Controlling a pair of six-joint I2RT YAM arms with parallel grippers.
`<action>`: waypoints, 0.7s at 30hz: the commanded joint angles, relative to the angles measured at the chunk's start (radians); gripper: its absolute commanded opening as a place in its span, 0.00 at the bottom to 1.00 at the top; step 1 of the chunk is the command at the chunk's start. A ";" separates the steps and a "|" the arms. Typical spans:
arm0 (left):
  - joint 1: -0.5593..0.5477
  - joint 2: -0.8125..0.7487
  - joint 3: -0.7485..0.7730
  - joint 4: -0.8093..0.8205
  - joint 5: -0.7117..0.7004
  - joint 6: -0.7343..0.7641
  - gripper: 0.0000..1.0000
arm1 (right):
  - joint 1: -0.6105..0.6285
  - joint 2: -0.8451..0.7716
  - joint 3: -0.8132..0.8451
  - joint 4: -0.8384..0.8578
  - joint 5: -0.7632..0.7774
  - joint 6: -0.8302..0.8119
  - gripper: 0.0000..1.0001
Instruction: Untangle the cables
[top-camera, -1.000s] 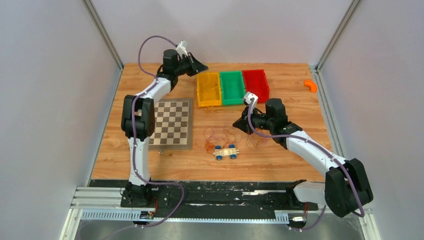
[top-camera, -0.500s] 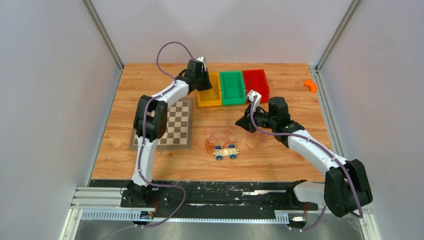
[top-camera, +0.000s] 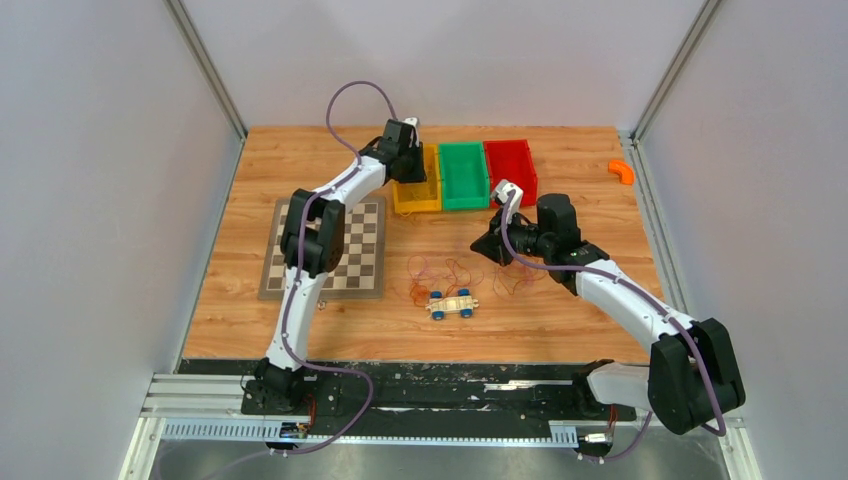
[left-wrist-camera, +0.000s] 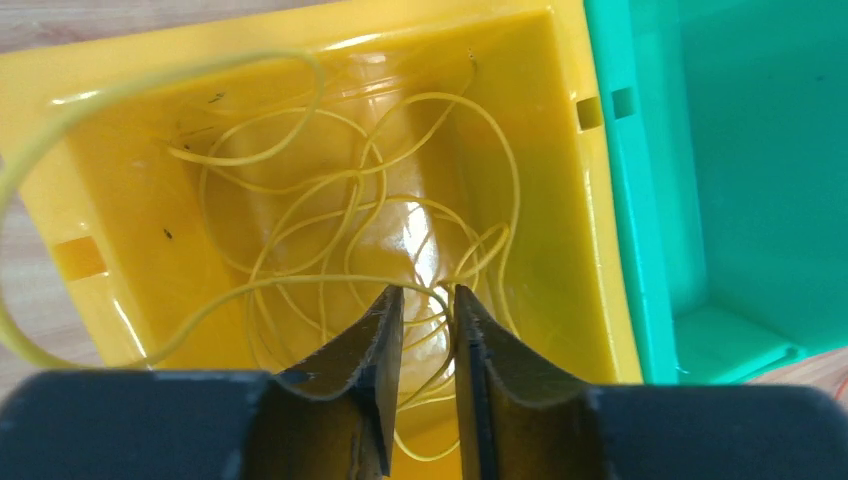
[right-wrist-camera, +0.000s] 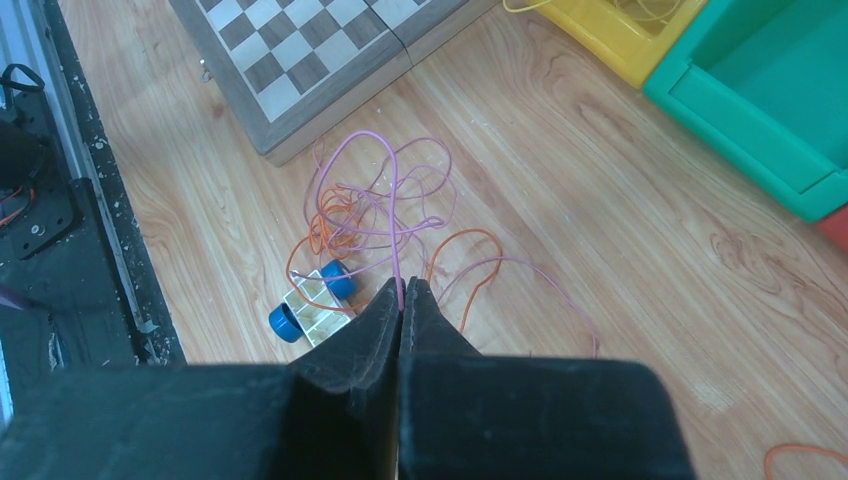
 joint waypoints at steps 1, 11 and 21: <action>0.000 -0.084 0.026 -0.027 -0.022 0.039 0.42 | -0.005 -0.008 0.045 0.014 -0.023 0.009 0.00; 0.000 -0.365 -0.100 -0.011 -0.044 0.109 0.83 | -0.004 -0.024 0.070 -0.060 0.024 -0.013 0.00; 0.021 -0.726 -0.410 0.030 0.290 0.323 1.00 | -0.005 -0.026 0.164 -0.199 -0.088 -0.083 0.00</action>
